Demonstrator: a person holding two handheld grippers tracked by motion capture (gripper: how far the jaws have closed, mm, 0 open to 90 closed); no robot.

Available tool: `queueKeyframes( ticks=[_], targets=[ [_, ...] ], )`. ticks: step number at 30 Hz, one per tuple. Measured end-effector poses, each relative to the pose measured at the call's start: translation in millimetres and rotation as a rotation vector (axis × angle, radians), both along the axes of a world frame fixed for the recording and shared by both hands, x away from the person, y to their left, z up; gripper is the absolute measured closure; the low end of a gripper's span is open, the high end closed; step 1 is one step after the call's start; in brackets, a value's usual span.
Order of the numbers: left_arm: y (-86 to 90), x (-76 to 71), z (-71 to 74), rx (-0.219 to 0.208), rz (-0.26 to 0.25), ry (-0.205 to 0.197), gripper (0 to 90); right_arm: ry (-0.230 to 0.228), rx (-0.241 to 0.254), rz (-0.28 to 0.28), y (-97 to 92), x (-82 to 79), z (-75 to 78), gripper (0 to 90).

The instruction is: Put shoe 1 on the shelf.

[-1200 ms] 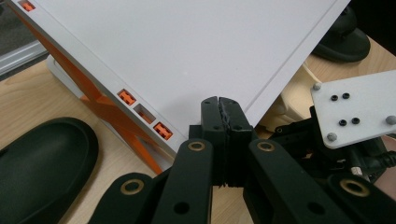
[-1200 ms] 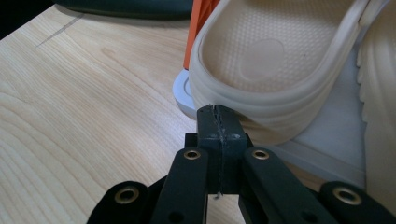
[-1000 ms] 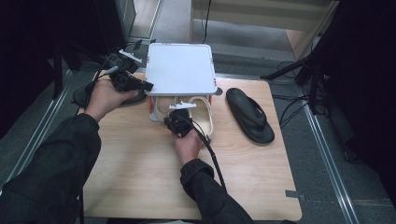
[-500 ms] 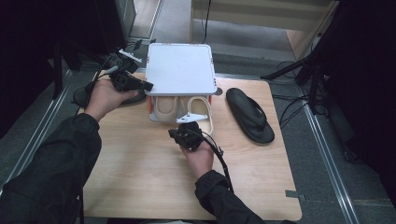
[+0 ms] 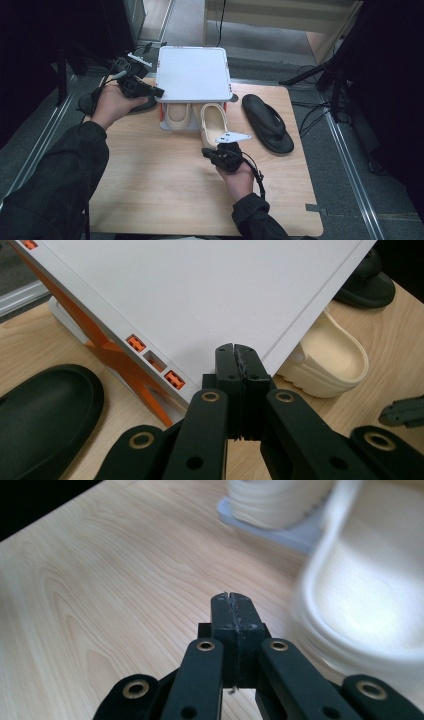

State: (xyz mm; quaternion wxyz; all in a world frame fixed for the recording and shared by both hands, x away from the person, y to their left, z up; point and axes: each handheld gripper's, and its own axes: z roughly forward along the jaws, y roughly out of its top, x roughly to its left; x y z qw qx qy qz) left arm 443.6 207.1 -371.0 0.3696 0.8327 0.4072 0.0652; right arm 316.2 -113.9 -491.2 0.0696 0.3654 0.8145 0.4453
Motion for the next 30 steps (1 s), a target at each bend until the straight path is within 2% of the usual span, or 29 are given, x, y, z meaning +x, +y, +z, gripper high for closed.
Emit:
queueKeyframes(
  ticks=[6, 14, 19, 21, 30],
  targets=[
    [0.1, 0.0, -0.1, -0.001, 0.001, 0.000, 90.0, 0.012, -0.024, -0.039, -20.7, 0.2, -6.2, 90.0],
    [0.1, -0.1, 0.0, 0.000, 0.001, 0.000, 90.0, 0.027, -0.047, -0.073, -36.1, 3.6, -12.0, 90.0],
    [0.1, 0.0, -0.1, -0.001, 0.002, 0.000, 90.0, 0.031, -0.057, -0.096, -40.6, 10.6, -13.9, 90.0],
    [0.0, 0.0, 0.0, 0.000, 0.000, 0.000, 90.0, 0.045, -0.061, -0.113, -41.7, 14.1, -15.2, 90.0],
    [0.4, 0.3, -0.2, -0.004, -0.002, 0.002, 90.0, 0.043, -0.060, -0.125, -36.8, 26.6, -17.1, 90.0]
  ],
)
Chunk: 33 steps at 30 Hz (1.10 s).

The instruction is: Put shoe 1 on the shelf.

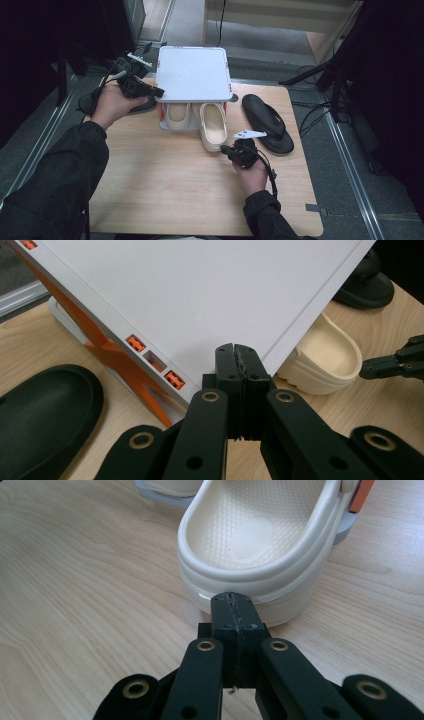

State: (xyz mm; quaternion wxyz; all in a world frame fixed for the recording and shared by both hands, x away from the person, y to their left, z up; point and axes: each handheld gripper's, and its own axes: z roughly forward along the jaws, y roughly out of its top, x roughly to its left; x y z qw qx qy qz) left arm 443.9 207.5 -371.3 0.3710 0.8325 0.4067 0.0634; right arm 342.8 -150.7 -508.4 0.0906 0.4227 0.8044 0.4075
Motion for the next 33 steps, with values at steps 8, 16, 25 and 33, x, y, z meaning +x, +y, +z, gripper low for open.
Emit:
queueKeyframes(
  ticks=[8, 16, 25, 33],
  targets=[
    [0.4, 0.1, -0.3, -0.002, 0.001, -0.002, 90.0, 0.004, 0.005, -0.008, 10.2, 15.6, 0.0, 90.0],
    [0.3, 0.1, -0.2, 0.000, 0.000, -0.001, 90.0, 0.001, 0.014, -0.020, 19.4, 31.7, 0.1, 90.0],
    [-0.9, 0.4, -0.5, -0.005, -0.003, -0.003, 90.0, -0.001, 0.016, -0.027, 35.1, 49.4, 2.2, 90.0],
    [-0.6, 0.5, -0.7, -0.006, -0.004, -0.004, 90.0, 0.005, 0.015, -0.039, 47.1, 62.3, 1.1, 90.0]
  ],
)
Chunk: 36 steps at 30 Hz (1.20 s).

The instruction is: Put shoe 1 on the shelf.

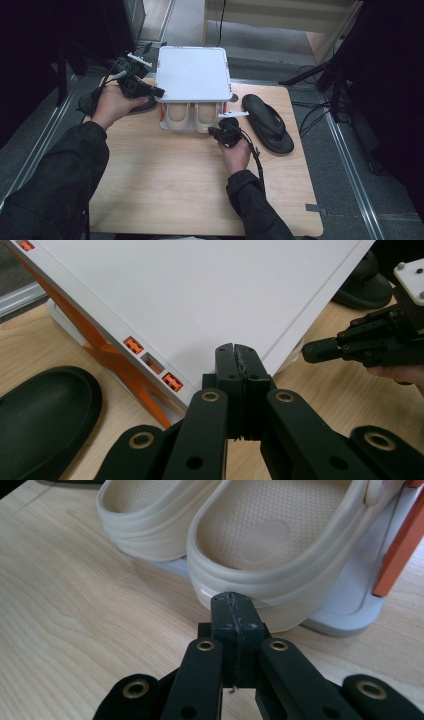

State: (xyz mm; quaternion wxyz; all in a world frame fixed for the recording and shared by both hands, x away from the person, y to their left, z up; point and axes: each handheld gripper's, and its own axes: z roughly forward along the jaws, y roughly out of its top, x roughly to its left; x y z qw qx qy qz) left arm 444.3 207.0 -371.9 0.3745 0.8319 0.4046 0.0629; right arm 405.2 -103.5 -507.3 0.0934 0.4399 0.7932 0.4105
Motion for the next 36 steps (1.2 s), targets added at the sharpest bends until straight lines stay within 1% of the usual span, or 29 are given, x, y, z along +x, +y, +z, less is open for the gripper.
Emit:
queueKeyframes(
  ticks=[10, 13, 17, 20, 23, 25, 27, 29, 31, 32, 34, 35, 36],
  targets=[
    [0.5, 0.0, -0.3, -0.004, 0.002, 0.000, 90.0, 0.000, -0.008, -0.012, 9.2, 11.4, -1.2, 90.0],
    [0.9, 0.1, -0.6, -0.006, 0.004, -0.001, 90.0, 0.013, 0.014, -0.020, 9.8, 14.1, -1.9, 90.0],
    [1.1, 0.1, -0.8, -0.011, 0.003, 0.000, 90.0, 0.006, -0.001, -0.020, 12.4, 13.3, -1.1, 90.0],
    [0.5, -0.3, 0.0, 0.004, -0.002, -0.004, 90.0, 0.016, 0.001, -0.021, 11.5, 12.6, -0.5, 90.0],
    [-0.4, -0.9, 0.0, 0.008, 0.001, -0.013, 90.0, 0.013, 0.009, -0.011, 9.1, 8.7, 1.7, 90.0],
    [-0.5, -1.0, 0.2, 0.010, 0.001, -0.013, 90.0, 0.020, 0.011, 0.007, 7.9, 4.3, 3.9, 90.0],
    [-0.7, -1.0, 0.2, 0.008, 0.002, -0.012, 90.0, 0.003, 0.004, 0.021, 6.2, -2.3, 6.4, 90.0],
    [-0.4, -1.0, 0.8, 0.011, 0.007, -0.009, 89.7, 0.002, 0.016, 0.030, 3.4, -6.9, 8.0, 90.0],
    [0.6, -1.1, 1.7, 0.012, 0.013, -0.003, 87.7, 0.000, 0.022, 0.043, 0.7, -10.5, 9.0, 90.0],
    [1.1, -1.4, 2.1, 0.016, 0.014, -0.004, 86.6, 0.007, 0.024, 0.046, -0.4, -13.6, 10.0, 90.0],
    [2.2, -1.5, 2.8, 0.004, 0.019, 0.005, 83.4, 0.000, 0.027, 0.055, -2.8, -17.8, 11.3, 89.2],
    [2.9, -1.8, 3.4, -0.008, 0.014, 0.011, 80.7, -0.004, 0.028, 0.061, -4.3, -19.8, 12.1, 88.7],
    [3.0, -2.6, 4.3, -0.009, 0.015, 0.004, 76.2, 0.000, 0.032, 0.067, -6.1, -22.6, 13.4, 87.5]
  ],
)
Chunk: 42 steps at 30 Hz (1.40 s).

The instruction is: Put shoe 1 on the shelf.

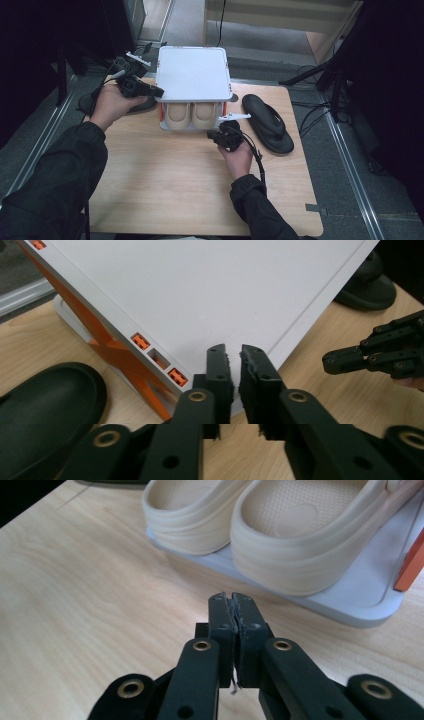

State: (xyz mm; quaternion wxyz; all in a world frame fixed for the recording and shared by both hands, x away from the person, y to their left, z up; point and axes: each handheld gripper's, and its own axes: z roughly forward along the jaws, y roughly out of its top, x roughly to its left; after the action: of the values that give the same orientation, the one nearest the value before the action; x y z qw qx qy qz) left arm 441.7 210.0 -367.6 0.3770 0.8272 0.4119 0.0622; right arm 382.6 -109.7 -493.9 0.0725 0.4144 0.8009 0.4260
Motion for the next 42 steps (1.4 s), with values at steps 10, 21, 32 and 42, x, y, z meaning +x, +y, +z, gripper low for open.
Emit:
queueKeyframes(
  ticks=[10, 21, 32, 42],
  targets=[
    [13.7, -9.6, 18.9, -0.049, 0.040, -0.041, 51.5, -0.013, 0.044, 0.029, -16.4, -23.6, 6.9, 62.8],
    [35.2, -18.9, 18.4, -0.010, 0.068, -0.037, 49.4, -0.031, 0.067, 0.111, -31.7, -46.3, 5.3, 56.7],
    [55.9, -28.3, 2.4, -0.019, 0.122, -0.030, 50.7, -0.030, 0.077, 0.148, -41.5, -61.0, 1.5, 54.0],
    [68.4, -36.0, -16.1, -0.016, 0.170, -0.024, 53.3, -0.049, 0.098, 0.132, -58.3, -67.9, 0.1, 51.5]
  ],
)
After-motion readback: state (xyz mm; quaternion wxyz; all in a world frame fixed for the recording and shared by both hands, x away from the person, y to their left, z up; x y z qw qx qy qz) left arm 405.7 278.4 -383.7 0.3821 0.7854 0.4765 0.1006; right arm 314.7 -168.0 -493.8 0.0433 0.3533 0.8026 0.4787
